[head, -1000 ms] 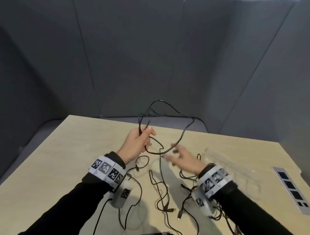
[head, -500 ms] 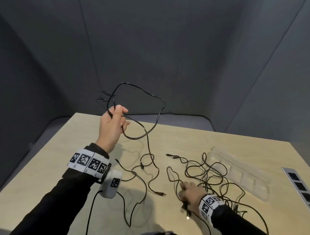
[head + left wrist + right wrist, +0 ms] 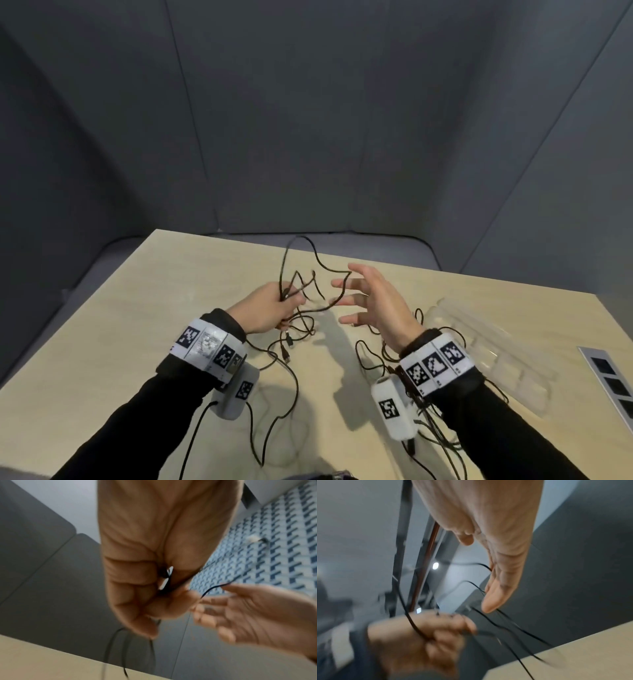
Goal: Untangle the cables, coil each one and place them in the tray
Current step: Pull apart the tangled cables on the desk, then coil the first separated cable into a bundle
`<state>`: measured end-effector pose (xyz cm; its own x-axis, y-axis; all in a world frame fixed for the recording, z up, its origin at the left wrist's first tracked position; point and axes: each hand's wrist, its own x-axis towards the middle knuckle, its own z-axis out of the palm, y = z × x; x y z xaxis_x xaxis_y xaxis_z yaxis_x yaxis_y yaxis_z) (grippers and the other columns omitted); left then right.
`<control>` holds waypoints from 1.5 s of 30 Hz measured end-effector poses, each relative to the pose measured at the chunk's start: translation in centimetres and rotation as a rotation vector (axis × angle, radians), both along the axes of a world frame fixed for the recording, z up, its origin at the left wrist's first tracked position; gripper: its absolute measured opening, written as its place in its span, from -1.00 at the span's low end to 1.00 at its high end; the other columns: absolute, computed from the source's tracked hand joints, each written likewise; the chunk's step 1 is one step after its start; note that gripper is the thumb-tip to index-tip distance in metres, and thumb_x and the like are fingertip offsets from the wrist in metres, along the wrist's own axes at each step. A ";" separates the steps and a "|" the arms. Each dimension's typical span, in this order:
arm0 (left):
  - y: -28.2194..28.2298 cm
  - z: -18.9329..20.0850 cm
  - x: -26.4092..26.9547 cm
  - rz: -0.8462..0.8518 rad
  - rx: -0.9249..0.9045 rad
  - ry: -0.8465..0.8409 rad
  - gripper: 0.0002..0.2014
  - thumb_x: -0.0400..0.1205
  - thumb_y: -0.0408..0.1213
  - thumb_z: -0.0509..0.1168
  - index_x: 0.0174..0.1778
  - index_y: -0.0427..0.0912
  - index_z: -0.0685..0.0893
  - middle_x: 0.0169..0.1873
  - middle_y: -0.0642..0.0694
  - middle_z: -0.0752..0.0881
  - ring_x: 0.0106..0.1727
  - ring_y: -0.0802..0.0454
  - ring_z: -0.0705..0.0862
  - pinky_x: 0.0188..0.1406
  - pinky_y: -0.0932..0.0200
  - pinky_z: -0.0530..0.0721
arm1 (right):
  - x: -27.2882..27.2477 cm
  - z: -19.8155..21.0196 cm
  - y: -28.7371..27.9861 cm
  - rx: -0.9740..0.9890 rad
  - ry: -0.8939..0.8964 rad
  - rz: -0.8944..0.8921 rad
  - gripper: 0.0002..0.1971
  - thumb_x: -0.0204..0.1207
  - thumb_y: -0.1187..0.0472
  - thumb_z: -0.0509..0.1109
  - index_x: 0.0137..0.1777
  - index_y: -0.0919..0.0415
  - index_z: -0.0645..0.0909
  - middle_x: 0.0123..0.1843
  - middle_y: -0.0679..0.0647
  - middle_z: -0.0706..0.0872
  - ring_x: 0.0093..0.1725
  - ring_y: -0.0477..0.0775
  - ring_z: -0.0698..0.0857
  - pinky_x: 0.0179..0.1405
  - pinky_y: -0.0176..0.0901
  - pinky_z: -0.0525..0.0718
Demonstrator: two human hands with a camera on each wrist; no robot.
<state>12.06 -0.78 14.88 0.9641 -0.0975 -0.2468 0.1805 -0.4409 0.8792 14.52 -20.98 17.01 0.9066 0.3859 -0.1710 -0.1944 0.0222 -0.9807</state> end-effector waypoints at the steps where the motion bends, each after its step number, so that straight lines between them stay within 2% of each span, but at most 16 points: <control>1: -0.2 0.0 -0.1 -0.039 0.065 0.017 -0.81 0.73 -0.28 0.14 -0.21 -0.20 0.46 -0.48 -0.06 0.40 -0.56 0.15 0.44 -0.53 0.33 0.50 | 0.0 0.7 0.1 0.090 0.067 -0.003 -0.65 0.71 -0.05 0.00 0.32 0.12 0.41 0.16 0.23 0.71 -0.09 0.16 0.74 -0.27 0.02 0.72; 5: -0.3 -0.2 -0.5 -0.171 0.287 0.074 -0.76 0.73 -0.20 0.14 -0.27 -0.12 0.42 -0.46 0.00 0.50 -0.63 0.30 0.50 -0.52 0.39 0.50 | 0.4 0.5 -0.8 0.092 -0.005 -0.062 -0.85 0.64 0.25 0.24 0.10 0.28 0.58 -0.18 0.16 0.68 -0.27 0.05 0.71 -0.35 -0.20 0.67; 9: -0.3 0.1 -0.9 -0.025 -0.006 0.150 -0.85 0.74 -0.33 0.11 0.09 -0.29 0.54 -0.16 -0.09 0.66 -0.44 0.24 0.68 -0.48 0.41 0.63 | 1.9 -1.4 -4.0 -0.145 -0.157 -0.177 -0.83 0.57 0.44 0.28 0.07 0.26 0.64 -0.27 0.09 0.69 -0.44 -0.08 0.65 -0.43 -0.36 0.59; 12: 0.7 0.6 -0.7 -0.001 -0.017 0.145 -0.79 0.74 -0.38 0.06 0.22 -0.33 0.52 0.03 -0.19 0.67 -0.31 0.17 0.79 -0.37 0.35 0.67 | 3.1 -3.6 -7.2 -0.460 -0.316 -0.223 -0.76 0.57 0.40 0.30 -0.09 0.02 0.63 -0.24 0.09 0.72 -0.46 -0.05 0.69 -0.41 -0.29 0.55; 15: 1.6 1.1 -0.5 -0.045 0.092 0.087 -0.74 0.76 -0.30 0.04 0.23 -0.27 0.58 0.07 -0.08 0.68 -0.04 -0.03 0.80 -0.28 0.34 0.58 | 3.5 -4.8 -9.3 -0.876 -0.422 -0.099 -0.73 0.54 0.33 0.32 -0.17 -0.14 0.60 -0.09 0.08 0.77 -0.17 0.10 0.76 -0.14 -0.15 0.65; 18: 1.2 1.7 -0.6 -0.093 0.146 -0.052 -0.72 0.72 -0.15 0.04 0.05 -0.05 0.68 0.10 0.04 0.70 0.11 -0.01 0.71 0.10 0.25 0.54 | 2.6 -4.6 -9.1 -1.145 -0.523 0.062 -0.83 0.54 0.16 0.36 0.07 -0.07 0.68 0.31 0.09 0.58 0.32 0.10 0.56 0.31 -0.12 0.46; 20: 0.4 1.9 -0.7 -0.105 0.099 -0.109 -0.69 0.55 -0.09 0.05 -0.17 0.04 0.72 0.11 0.06 0.69 0.22 0.12 0.61 0.30 0.21 0.43 | 1.9 -3.7 -7.5 -0.995 -0.645 0.042 -0.76 0.58 0.09 0.33 0.21 -0.05 0.65 0.40 0.05 0.46 0.41 0.00 0.45 0.39 -0.19 0.36; 22: -0.7 2.1 -0.6 -0.084 -0.043 -0.132 -0.72 0.53 -0.15 0.08 -0.23 -0.04 0.72 0.11 0.12 0.69 0.23 0.32 0.57 0.28 0.35 0.38 | 1.3 -3.1 -5.1 -0.769 -0.679 0.111 -0.71 0.63 0.09 0.26 0.32 0.00 0.60 0.44 -0.04 0.46 0.41 -0.13 0.42 0.41 -0.26 0.31; 24: -1.6 2.4 -0.6 -0.030 -0.248 -0.121 -0.74 0.66 -0.32 0.09 -0.10 -0.28 0.68 -0.09 0.26 0.74 -0.05 0.39 0.61 0.12 0.47 0.40 | 0.8 -3.6 -2.6 -0.593 -0.533 0.254 -0.69 0.67 0.05 0.18 0.36 0.01 0.56 0.43 -0.09 0.54 0.40 -0.14 0.49 0.45 -0.16 0.40; 26: -2.2 2.5 -0.6 0.056 -0.440 -0.085 -0.72 0.70 -0.40 0.03 0.06 -0.54 0.57 -0.30 0.26 0.74 -0.20 0.20 0.54 0.22 0.33 0.42 | 0.4 -4.9 -0.9 -0.484 -0.406 0.293 -0.74 0.69 0.03 0.13 0.17 -0.02 0.64 0.22 -0.10 0.71 0.23 -0.13 0.63 0.36 -0.16 0.49; 30: -2.1 2.2 -0.7 0.175 -0.642 0.055 -0.71 0.74 -0.41 -0.09 -0.09 -0.25 0.54 0.15 -0.20 0.74 0.15 -0.05 0.74 0.32 0.09 0.50 | 0.2 -5.5 -0.1 -0.325 -0.360 0.130 -0.70 0.66 0.03 0.11 -0.29 0.06 0.49 -0.43 0.00 0.53 -0.41 0.02 0.57 -0.22 -0.13 0.51; 33: -1.8 1.9 -1.0 0.128 -0.549 0.114 -0.62 0.67 -0.47 -0.13 0.27 -0.17 0.49 0.18 -0.27 0.73 0.13 -0.11 0.76 0.40 0.01 0.51 | 0.8 -4.7 -0.4 -0.375 -0.445 0.051 -0.69 0.67 0.07 0.16 -0.34 0.02 0.49 -0.50 0.01 0.43 -0.50 -0.04 0.43 -0.41 -0.16 0.46; 35: -1.9 2.0 -1.0 0.105 -0.475 0.139 -0.58 0.64 -0.46 -0.13 0.34 -0.16 0.46 0.08 -0.23 0.78 0.07 -0.09 0.78 0.34 0.01 0.57 | 1.0 -4.0 -0.4 -0.430 -0.553 0.078 -0.70 0.62 -0.03 0.17 -0.34 -0.04 0.51 -0.47 -0.02 0.46 -0.44 -0.08 0.43 -0.37 -0.07 0.47; 39: -2.4 1.5 -0.8 0.192 -0.494 0.128 -0.76 0.76 -0.22 0.01 -0.02 -0.23 0.55 -0.18 -0.18 0.84 -0.10 -0.04 0.82 -0.08 0.17 0.68 | 1.0 -3.8 -0.2 -0.447 -0.608 0.109 -0.68 0.49 -0.22 0.15 -0.27 -0.07 0.59 -0.38 0.09 0.60 -0.33 0.10 0.54 -0.14 0.15 0.62; 41: -2.5 1.2 -0.5 0.236 -0.572 0.075 -0.75 0.76 -0.20 0.04 -0.16 -0.18 0.52 -0.13 -0.20 0.82 -0.05 -0.03 0.82 -0.06 0.17 0.71 | 1.1 -4.0 -0.2 -0.416 -0.569 0.103 -0.70 0.50 -0.22 0.19 -0.19 -0.09 0.65 -0.34 0.06 0.66 -0.26 0.18 0.61 -0.06 0.23 0.70; 45: -2.7 1.4 0.1 0.364 -0.882 -0.026 -0.70 0.78 -0.19 -0.02 -0.23 -0.15 0.46 0.22 -0.28 0.71 0.18 -0.04 0.73 0.15 -0.05 0.67 | 0.9 -4.6 -0.6 -0.354 -0.422 0.045 -0.75 0.63 -0.01 0.22 -0.26 -0.01 0.57 -0.54 -0.24 0.53 -0.49 -0.23 0.46 -0.28 -0.08 0.53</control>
<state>12.16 -3.50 16.33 0.9761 0.0685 -0.2061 0.1520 0.4624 0.8735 15.46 -21.60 12.39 0.9084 0.4109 0.0770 0.2239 -0.3226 -0.9197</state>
